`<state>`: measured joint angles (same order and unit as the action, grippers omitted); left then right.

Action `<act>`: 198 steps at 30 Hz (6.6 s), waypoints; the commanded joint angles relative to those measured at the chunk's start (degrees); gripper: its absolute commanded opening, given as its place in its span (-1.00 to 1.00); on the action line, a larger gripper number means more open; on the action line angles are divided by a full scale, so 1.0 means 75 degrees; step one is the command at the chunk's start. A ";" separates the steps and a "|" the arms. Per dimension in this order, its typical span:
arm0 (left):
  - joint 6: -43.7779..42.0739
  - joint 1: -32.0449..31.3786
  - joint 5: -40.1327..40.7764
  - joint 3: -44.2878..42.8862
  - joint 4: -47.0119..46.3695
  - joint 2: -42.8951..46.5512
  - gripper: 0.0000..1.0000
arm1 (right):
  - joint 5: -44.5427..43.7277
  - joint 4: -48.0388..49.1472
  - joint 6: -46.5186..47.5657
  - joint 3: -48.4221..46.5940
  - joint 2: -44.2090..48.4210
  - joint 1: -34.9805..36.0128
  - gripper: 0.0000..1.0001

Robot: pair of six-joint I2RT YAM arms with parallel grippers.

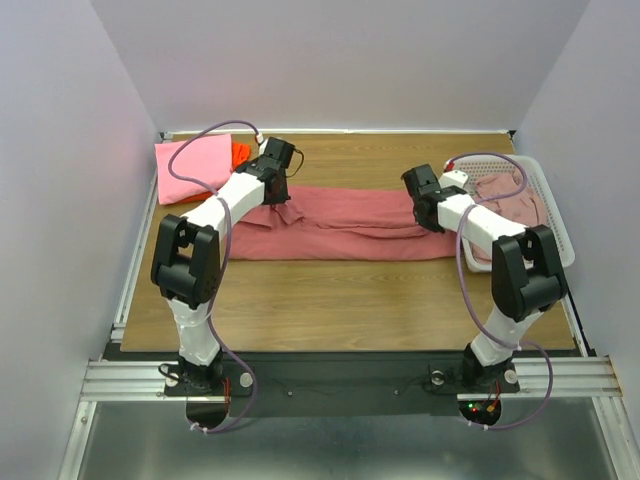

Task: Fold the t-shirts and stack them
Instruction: Fold the tshirt

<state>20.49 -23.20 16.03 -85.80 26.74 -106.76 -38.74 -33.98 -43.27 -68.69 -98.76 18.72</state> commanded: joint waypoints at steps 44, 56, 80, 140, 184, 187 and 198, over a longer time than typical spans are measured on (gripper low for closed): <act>0.0502 0.0983 -0.1399 -0.0232 -0.1468 -0.0882 0.93 | 0.3877 0.1882 0.1374 0.0943 0.0383 0.0188 1.00; 0.0935 0.1219 -0.0871 -0.0411 -0.0893 0.0028 0.93 | 0.3653 0.1882 0.1538 0.0827 0.0641 0.0188 1.00; 0.2260 0.0293 -0.1189 0.4162 -0.2288 0.3184 0.94 | 0.2706 0.1882 0.1140 0.0043 -0.0893 0.0153 1.00; 0.1099 -0.0317 -0.3461 -0.7088 -0.1560 -0.6285 0.97 | 0.4404 0.2761 -0.2927 0.4413 0.2761 0.5073 1.00; 0.5093 -0.3222 -0.1796 0.7581 -0.1786 0.7610 0.97 | 0.3195 -0.0017 -0.1205 0.4412 0.5129 0.4009 1.00; 0.5482 -0.3468 -0.2380 0.8354 -0.1854 0.8115 0.97 | 0.3605 -0.0005 -0.1169 0.4470 0.5094 0.3996 0.97; 0.5508 -0.3586 -0.2759 0.8874 -0.2464 0.7404 0.74 | 0.4134 0.0007 -0.1743 0.4951 0.5094 0.3973 0.90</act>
<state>62.70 -49.69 -4.12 -18.35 12.08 -48.14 -9.23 -34.24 -54.30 -31.75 -60.66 48.75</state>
